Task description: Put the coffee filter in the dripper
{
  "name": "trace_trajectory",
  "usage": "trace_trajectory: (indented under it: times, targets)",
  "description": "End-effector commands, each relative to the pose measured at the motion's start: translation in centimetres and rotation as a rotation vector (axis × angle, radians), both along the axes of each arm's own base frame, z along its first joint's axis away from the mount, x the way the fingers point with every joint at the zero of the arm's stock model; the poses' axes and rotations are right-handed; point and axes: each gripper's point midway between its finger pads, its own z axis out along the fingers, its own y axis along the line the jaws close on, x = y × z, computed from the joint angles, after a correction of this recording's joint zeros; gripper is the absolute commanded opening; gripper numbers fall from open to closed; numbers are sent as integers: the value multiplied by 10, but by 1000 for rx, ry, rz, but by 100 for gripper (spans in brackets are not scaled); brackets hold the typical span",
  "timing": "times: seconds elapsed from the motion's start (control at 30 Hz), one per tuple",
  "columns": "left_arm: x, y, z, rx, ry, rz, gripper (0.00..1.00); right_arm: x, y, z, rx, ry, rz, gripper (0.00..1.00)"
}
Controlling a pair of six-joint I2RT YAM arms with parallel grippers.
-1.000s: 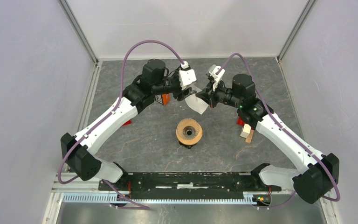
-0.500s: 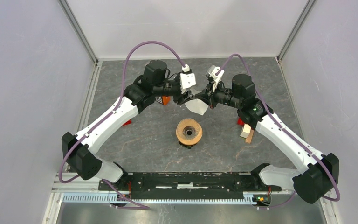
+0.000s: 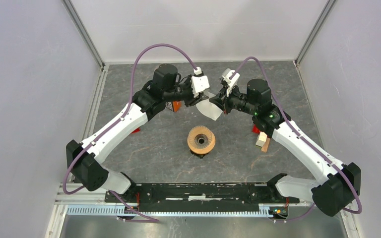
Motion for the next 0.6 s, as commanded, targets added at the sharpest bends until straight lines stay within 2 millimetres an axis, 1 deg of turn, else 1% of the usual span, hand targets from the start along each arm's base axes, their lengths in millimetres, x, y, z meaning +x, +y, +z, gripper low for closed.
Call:
trace_trajectory:
  times: [0.0, 0.07, 0.17, 0.33, 0.5, 0.57]
  targets:
    - [14, 4, 20, -60, -51, 86, 43, 5, -6, 16, 12, -52, -39, 0]
    - [14, 4, 19, -62, -45, 91, 42, 5, -6, 16, 12, -52, -39, 0]
    - [9, 0, 18, -73, -20, 67, 41, 6, -5, 16, 15, -48, -41, 0]
    - [1, -6, 18, -92, 14, 25, 36, 7, -5, 15, 15, -44, -45, 0]
    - [-4, -7, 17, -88, 22, -7, 36, 8, -6, 15, 13, -45, -50, 0]
    - [-5, -6, 17, -81, 20, -15, 34, 8, -7, 15, 11, -47, -54, 0]
